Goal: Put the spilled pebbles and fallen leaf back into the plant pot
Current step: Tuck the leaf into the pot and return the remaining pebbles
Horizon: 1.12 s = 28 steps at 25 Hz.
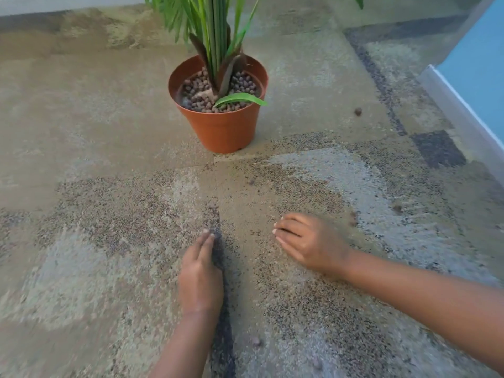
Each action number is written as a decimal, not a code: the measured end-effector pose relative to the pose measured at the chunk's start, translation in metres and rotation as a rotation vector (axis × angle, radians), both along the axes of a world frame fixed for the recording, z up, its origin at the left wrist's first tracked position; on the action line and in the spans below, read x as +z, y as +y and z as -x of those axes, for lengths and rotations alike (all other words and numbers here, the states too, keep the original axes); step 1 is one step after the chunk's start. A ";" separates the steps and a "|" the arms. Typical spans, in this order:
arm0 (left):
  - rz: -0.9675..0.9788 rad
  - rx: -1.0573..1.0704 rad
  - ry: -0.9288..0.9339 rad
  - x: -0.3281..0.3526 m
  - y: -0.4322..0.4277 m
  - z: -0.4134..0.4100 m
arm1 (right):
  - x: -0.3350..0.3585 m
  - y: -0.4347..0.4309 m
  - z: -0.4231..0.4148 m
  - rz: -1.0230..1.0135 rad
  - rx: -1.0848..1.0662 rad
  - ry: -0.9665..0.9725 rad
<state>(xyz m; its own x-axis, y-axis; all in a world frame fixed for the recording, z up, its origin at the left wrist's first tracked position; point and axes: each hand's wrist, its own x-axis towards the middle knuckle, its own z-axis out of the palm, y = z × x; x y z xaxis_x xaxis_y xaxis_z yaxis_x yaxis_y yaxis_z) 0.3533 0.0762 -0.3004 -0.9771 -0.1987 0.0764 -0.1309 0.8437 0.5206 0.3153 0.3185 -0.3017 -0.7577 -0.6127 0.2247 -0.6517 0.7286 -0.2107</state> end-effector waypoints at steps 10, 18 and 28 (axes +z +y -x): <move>-0.146 -0.085 0.141 0.006 0.006 0.002 | 0.003 0.066 0.025 -0.146 -0.257 -0.022; -1.501 0.421 -0.427 0.043 0.080 0.018 | 0.000 0.068 -0.011 -0.234 -0.110 -0.025; 0.263 -0.655 -0.241 0.020 0.155 0.081 | 0.000 0.091 -0.029 -0.337 -0.199 0.066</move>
<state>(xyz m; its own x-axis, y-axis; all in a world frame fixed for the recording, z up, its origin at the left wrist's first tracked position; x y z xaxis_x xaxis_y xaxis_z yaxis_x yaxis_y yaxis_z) 0.2726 0.2314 -0.2807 -0.8850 0.4250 -0.1899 0.3564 0.8810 0.3111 0.3441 0.4096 -0.3020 -0.8595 -0.5033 0.0889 -0.4952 0.8631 0.0994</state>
